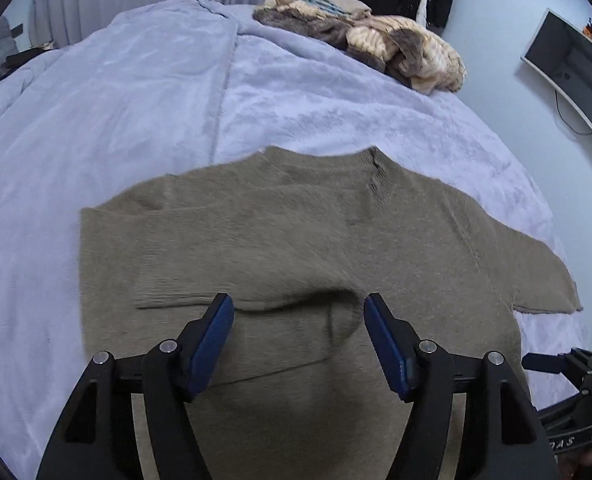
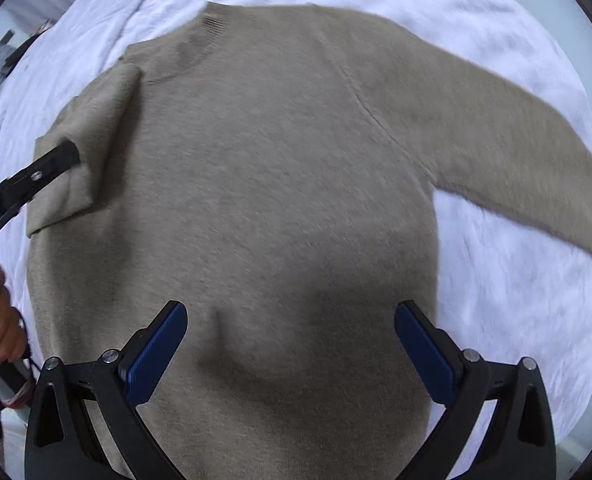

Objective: Fold small clothes

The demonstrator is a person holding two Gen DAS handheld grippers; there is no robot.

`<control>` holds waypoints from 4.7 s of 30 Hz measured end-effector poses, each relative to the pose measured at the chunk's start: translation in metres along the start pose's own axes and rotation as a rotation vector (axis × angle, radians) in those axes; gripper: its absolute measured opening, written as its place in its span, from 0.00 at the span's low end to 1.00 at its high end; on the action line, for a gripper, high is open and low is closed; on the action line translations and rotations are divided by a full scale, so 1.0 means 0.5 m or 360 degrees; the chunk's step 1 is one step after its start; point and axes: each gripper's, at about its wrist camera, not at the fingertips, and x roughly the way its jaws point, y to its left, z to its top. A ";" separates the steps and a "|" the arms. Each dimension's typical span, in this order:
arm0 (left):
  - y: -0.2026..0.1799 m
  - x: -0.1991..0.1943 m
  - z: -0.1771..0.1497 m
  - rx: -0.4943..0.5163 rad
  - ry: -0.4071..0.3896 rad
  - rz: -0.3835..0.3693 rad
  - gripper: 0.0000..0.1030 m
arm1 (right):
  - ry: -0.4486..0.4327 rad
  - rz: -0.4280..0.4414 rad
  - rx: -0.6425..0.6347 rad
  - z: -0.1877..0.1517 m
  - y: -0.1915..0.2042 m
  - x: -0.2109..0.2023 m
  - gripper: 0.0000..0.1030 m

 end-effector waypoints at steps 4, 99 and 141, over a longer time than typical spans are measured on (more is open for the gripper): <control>0.142 -0.035 0.013 -0.0201 -0.0068 0.0241 0.84 | -0.0244 -0.0042 -0.0387 0.046 0.132 -0.035 1.00; 0.003 0.000 -0.100 0.0033 0.0532 0.0306 0.68 | -0.0111 0.0549 0.0884 -0.074 -0.238 0.007 0.46; -0.400 0.108 -0.072 0.0247 0.0539 0.0095 0.99 | -0.0889 0.1138 0.1852 -0.108 -0.755 -0.022 0.09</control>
